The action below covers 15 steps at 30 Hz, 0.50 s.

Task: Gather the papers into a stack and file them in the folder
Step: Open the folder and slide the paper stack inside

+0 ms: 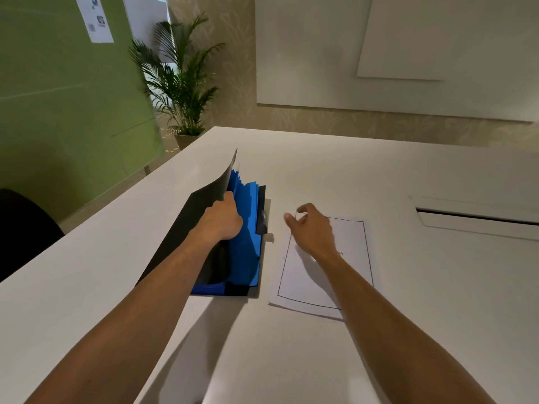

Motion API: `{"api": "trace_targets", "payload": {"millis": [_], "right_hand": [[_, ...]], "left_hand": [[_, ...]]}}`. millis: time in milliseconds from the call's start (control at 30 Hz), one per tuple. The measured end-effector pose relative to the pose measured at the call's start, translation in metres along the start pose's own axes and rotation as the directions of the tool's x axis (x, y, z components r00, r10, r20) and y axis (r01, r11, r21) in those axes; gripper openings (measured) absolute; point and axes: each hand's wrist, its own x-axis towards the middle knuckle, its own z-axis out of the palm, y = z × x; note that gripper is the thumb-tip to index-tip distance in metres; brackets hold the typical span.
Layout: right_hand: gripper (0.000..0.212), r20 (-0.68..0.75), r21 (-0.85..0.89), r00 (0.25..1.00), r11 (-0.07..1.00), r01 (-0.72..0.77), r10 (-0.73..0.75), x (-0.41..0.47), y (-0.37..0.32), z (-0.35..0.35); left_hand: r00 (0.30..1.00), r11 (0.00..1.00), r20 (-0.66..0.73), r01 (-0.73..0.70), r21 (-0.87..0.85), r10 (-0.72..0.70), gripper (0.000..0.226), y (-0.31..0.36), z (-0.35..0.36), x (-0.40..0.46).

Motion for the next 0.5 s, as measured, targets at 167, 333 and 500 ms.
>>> {"api": "trace_targets", "payload": {"millis": [167,333,500], "right_hand": [[0.038,-0.196,-0.173,0.971,0.970,-0.170,0.135,-0.004,0.039,-0.047],[0.043,-0.198,-0.388,0.930,0.847,-0.364,0.309,-0.011,0.069,-0.083],[0.043,-0.124,-0.489,0.918,0.782,-0.386,0.376,-0.015,0.077,-0.089]], "left_hand": [[0.996,0.998,0.088,-0.037,0.046,0.033,0.064,0.004,0.024,0.001],[0.991,0.991,0.111,-0.087,0.106,0.075,0.058,0.009,0.040,0.002],[0.990,0.963,0.092,-0.130,0.238,0.111,0.066,0.012,0.053,0.001]]}}
